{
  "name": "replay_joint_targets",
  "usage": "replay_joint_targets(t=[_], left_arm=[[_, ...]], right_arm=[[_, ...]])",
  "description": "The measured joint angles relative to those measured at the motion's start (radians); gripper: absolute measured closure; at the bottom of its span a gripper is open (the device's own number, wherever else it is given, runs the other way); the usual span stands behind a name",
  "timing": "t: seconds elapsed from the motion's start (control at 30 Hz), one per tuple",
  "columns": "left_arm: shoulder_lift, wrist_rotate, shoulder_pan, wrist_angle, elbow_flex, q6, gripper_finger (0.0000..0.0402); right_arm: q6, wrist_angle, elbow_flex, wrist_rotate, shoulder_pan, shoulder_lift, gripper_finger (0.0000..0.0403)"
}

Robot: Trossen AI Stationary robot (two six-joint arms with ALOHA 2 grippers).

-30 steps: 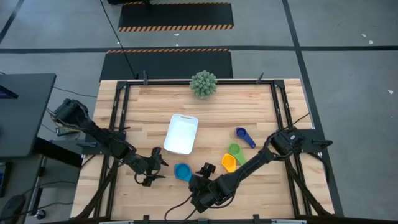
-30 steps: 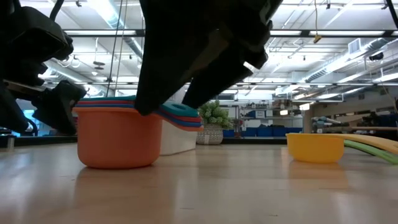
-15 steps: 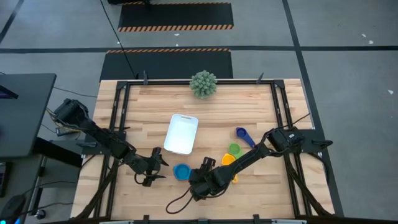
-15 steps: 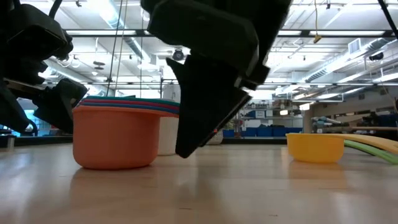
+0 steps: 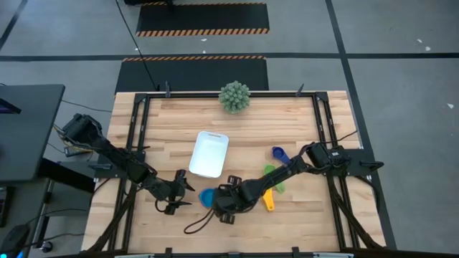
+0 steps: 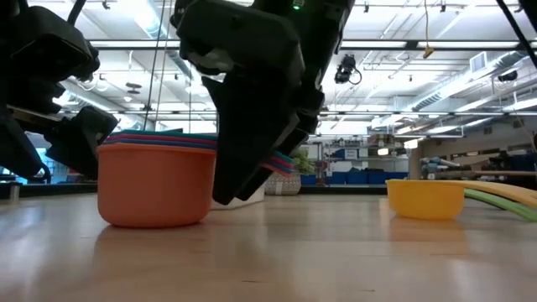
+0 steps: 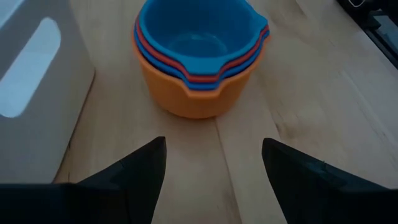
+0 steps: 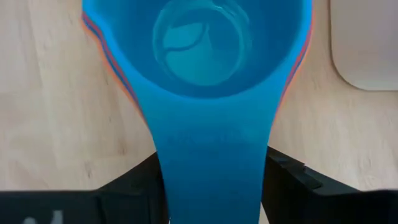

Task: Nest measuring cups in basket
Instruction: Adjust the stacked measuring cups

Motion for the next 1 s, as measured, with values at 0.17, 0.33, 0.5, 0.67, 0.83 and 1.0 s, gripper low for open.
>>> replay_joint_targets(t=[0.17, 0.33, 0.5, 0.67, 0.83, 1.0], left_arm=[[0.000, 0.001, 0.000, 0.000, 0.000, -0.003, 0.0131], [0.000, 0.001, 0.000, 0.000, 0.000, -0.004, 0.0131], [0.000, 0.001, 0.000, 0.000, 0.000, -0.004, 0.0131], [0.000, 0.001, 0.000, -0.001, 0.000, -0.004, 0.0131], [0.000, 0.001, 0.000, -0.001, 0.000, -0.004, 0.0131], [0.000, 0.001, 0.000, -0.001, 0.000, -0.004, 0.0131]], right_arm=[[-0.010, -0.013, 0.000, -0.002, -0.002, 0.000, 0.0211], [-0.043, -0.055, 0.000, -0.002, -0.003, 0.000, 0.0240], [-0.084, -0.056, 0.000, 0.000, -0.003, 0.000, 0.0267], [-0.087, -0.074, 0.000, 0.003, -0.003, -0.001, 0.0267], [-0.077, -0.122, 0.000, 0.004, 0.002, -0.003, 0.0262], [-0.048, -0.194, 0.000, 0.019, 0.023, -0.023, 0.0264]])
